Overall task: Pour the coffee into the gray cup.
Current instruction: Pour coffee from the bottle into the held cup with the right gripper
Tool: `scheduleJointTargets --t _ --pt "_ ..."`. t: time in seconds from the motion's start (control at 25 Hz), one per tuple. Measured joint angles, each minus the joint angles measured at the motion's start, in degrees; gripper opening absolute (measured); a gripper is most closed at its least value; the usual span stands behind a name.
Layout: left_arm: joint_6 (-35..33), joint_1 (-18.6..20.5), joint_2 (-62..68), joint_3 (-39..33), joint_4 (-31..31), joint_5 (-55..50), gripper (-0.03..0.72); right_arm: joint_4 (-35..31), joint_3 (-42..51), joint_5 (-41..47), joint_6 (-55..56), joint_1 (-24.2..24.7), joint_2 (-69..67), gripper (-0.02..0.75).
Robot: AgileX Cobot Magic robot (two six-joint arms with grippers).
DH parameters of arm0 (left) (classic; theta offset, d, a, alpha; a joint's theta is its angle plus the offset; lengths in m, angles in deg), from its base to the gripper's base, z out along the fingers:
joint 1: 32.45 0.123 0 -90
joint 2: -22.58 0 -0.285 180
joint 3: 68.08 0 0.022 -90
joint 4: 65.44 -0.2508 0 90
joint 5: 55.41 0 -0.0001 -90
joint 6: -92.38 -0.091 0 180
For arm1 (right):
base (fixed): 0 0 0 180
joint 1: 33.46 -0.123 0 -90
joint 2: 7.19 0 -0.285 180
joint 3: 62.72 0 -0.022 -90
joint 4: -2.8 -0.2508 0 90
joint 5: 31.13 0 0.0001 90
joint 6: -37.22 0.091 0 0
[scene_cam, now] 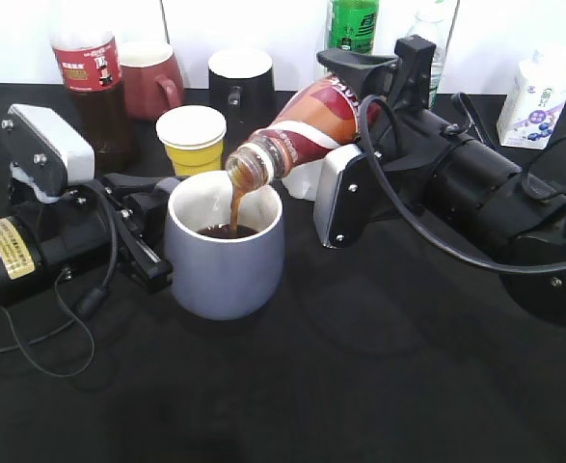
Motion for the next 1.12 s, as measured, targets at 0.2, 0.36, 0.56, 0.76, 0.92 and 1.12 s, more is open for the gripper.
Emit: scheduleJointTargets --t 0.2,0.36,0.56,0.76,0.92,1.12 --pt "0.0 0.0 0.0 0.0 0.0 0.1 0.058 0.0 0.0 -0.3 -0.1 0.0 0.0 0.532" --pt "0.0 0.0 0.0 0.0 0.0 0.1 0.058 -0.1 0.0 -0.3 -0.8 0.0 0.0 0.532" --pt "0.0 0.0 0.0 0.0 0.0 0.1 0.058 -0.1 0.0 -0.3 -1.6 0.0 0.0 0.532" --pt "0.0 0.0 0.0 0.0 0.0 0.1 0.058 -0.1 0.0 -0.3 -2.1 0.0 0.0 0.532" --pt "0.0 0.0 0.0 0.0 0.0 0.1 0.058 0.0 0.0 -0.3 -2.2 0.0 0.0 0.532" --pt "0.0 0.0 0.0 0.0 0.0 0.1 0.058 -0.1 0.0 -0.4 -2.3 0.0 0.0 0.532"
